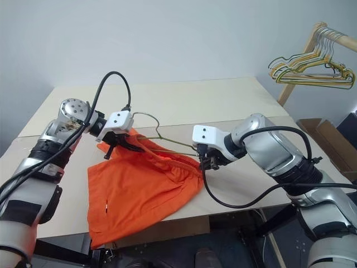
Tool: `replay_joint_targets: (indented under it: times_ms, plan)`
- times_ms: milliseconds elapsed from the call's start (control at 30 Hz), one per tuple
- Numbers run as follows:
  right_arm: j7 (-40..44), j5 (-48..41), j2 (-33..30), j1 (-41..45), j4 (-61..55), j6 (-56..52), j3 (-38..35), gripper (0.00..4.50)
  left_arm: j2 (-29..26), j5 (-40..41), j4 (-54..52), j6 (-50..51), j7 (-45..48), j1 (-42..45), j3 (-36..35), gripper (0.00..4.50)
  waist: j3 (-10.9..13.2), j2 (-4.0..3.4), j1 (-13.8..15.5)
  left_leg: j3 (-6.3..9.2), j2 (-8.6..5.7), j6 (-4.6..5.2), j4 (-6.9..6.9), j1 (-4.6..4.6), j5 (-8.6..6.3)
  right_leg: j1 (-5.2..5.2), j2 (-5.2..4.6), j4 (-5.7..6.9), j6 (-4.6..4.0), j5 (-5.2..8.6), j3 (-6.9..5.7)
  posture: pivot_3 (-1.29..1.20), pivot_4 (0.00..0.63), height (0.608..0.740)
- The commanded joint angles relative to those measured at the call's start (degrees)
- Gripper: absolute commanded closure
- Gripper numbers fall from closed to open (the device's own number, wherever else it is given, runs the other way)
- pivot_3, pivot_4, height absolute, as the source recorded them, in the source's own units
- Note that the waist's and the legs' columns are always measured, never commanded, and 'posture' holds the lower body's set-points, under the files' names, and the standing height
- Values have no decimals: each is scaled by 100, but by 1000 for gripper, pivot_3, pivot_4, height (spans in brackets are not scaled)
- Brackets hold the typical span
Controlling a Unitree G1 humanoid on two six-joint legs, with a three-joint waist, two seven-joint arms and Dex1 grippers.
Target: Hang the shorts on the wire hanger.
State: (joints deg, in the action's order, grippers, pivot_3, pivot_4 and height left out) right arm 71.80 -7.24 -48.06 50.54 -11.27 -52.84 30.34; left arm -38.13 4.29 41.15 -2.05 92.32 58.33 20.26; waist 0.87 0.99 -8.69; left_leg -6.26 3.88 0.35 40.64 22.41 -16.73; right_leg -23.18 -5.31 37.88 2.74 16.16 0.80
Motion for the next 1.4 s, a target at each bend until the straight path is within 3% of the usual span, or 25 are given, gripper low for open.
replay_joint_targets:
  times_ms: [33,200,300,500,667,933,1033,1400]
  plan:
    - [-245,-131,-279,-36,118,-252,-764,1668,-154,345,-303,273,18,-3,-335,4500,0,0,0,0,0,2,8,0,-1,1,0,8,0,0,1,-129,0,740]
    - [-694,-266,-514,-301,398,-570,-1605,34,-257,556,-513,658,18,-155,-415,4500,0,0,7,-1,1,3,12,-4,-2,3,0,12,1,0,3,-136,0,740]
    - [-828,-517,-637,-679,367,-753,-2219,34,-273,600,-532,834,18,-175,-513,4500,0,1,17,0,1,4,12,-1,-2,3,0,10,1,0,3,-137,0,740]
    - [-1069,-1072,-482,-2553,-522,-221,-3457,34,-243,547,-504,982,11,-141,-663,4500,0,3,67,2,0,6,12,1,-4,5,1,5,2,1,1,-129,0,740]
    - [-1799,-1257,535,-3672,-1245,58,-3336,34,-196,517,-484,1064,-42,-118,-768,4500,0,5,22,1,2,6,11,-14,-3,11,5,15,3,2,11,-123,0,740]
    - [-2843,-1406,1936,-3449,-1073,-123,-2881,34,-291,478,-631,1090,-75,-242,-819,4500,1,6,33,8,0,6,11,-10,-3,11,4,13,3,2,11,-105,0,740]
    - [-2968,-1462,2116,-3381,-960,-145,-2720,606,-320,479,-704,1115,-79,-299,-843,4500,1,6,52,7,0,6,11,-10,-3,11,4,12,3,2,10,-98,0,740]
    - [-2742,-1689,1823,-3297,-847,-45,-2691,4387,-384,497,-812,1157,-170,-359,-941,4500,1,6,188,4,-1,6,11,-9,-4,12,4,11,3,2,9,-96,0,740]
